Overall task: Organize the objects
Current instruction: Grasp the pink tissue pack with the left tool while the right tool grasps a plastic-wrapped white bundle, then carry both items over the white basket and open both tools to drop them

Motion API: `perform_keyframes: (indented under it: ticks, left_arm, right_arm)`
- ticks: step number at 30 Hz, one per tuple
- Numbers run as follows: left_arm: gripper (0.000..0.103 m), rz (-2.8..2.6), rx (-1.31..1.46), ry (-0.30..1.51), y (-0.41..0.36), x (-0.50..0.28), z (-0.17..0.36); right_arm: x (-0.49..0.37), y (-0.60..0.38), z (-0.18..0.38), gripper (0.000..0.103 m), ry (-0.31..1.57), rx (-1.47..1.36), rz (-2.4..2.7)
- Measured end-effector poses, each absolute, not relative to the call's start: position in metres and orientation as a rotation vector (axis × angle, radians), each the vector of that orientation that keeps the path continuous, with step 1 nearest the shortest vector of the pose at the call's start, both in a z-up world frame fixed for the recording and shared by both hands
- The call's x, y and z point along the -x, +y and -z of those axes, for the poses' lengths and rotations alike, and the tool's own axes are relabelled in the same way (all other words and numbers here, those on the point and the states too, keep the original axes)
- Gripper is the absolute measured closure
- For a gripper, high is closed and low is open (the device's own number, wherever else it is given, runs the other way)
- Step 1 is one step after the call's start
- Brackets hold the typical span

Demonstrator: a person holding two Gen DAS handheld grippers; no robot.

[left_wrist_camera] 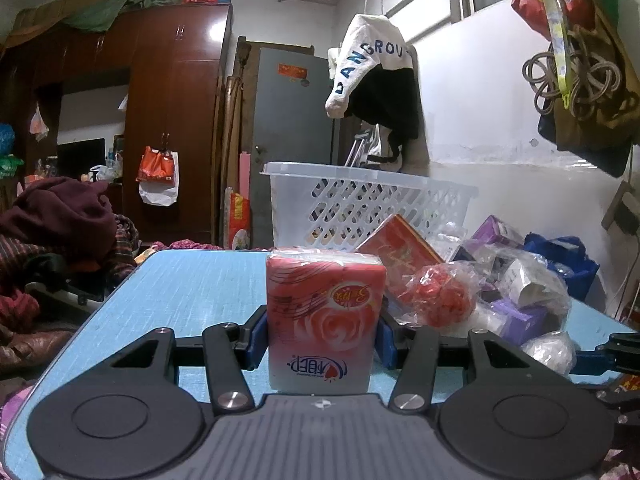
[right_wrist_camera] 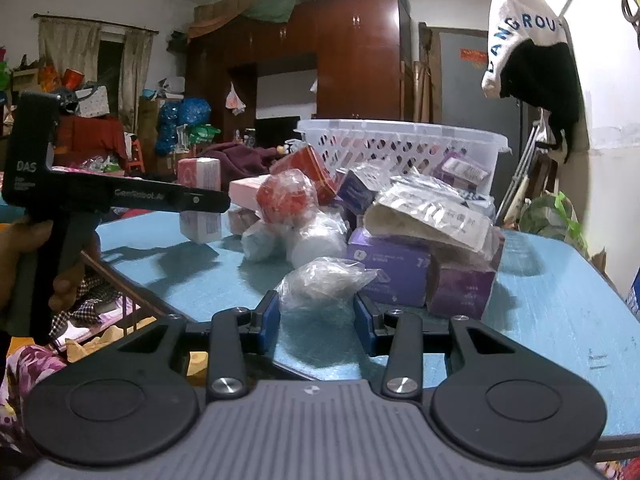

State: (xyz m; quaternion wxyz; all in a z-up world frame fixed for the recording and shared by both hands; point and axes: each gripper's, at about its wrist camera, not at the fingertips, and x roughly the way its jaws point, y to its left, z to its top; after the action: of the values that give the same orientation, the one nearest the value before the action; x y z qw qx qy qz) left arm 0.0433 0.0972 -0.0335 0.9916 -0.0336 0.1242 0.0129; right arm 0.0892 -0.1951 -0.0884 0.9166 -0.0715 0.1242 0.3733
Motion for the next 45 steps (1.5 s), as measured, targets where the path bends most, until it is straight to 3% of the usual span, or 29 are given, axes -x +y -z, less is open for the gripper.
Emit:
perform_keyframes:
  ticks: [8,15,20,25,26,27,28,30,35,40,45]
  left_arm:
    - [0.047,0.000,0.065,0.186,0.093,-0.034,0.010]
    - [0.047,0.072,0.067,0.166,0.087,-0.095,-0.070]
    - [0.047,0.041,0.084,0.271,0.088,-0.190,-0.110]
    - [0.047,-0.004,0.138,0.425,0.096,-0.267,-0.094]
    - [0.046,-0.012,0.141,0.439,0.096,-0.276,-0.089]
    - [0.036,-0.015,0.145,0.436,0.097,-0.281,-0.086]
    - [0.017,-0.015,0.149,0.428,0.098,-0.282,-0.083]
    - [0.003,-0.013,0.136,0.396,0.096,-0.276,-0.081]
    - [0.000,-0.027,0.024,0.344,0.086,-0.233,-0.079]
    - [0.000,0.040,0.033,0.256,0.086,-0.147,-0.060]
    - [0.000,0.068,0.104,0.209,0.075,-0.079,-0.012]
  right_arm:
    - [-0.071,-0.202,0.064,0.059,0.133,0.148,-0.764]
    - [-0.124,-0.194,-0.020,0.059,0.036,0.129,-0.731]
    - [-0.218,-0.164,-0.067,0.059,0.128,0.150,-0.680]
    - [-0.301,-0.133,-0.063,0.058,0.280,0.182,-0.636]
    - [-0.311,-0.129,-0.059,0.056,0.301,0.188,-0.625]
    - [-0.317,-0.126,-0.054,0.049,0.309,0.202,-0.614]
    - [-0.319,-0.124,-0.050,0.042,0.312,0.208,-0.614]
    - [-0.316,-0.126,-0.045,0.019,0.317,0.192,-0.622]
    - [-0.266,-0.164,-0.052,0.000,0.232,0.119,-0.647]
    - [-0.200,-0.215,-0.018,0.000,0.116,0.061,-0.630]
    - [-0.167,-0.248,0.036,0.000,0.153,-0.071,-0.621]
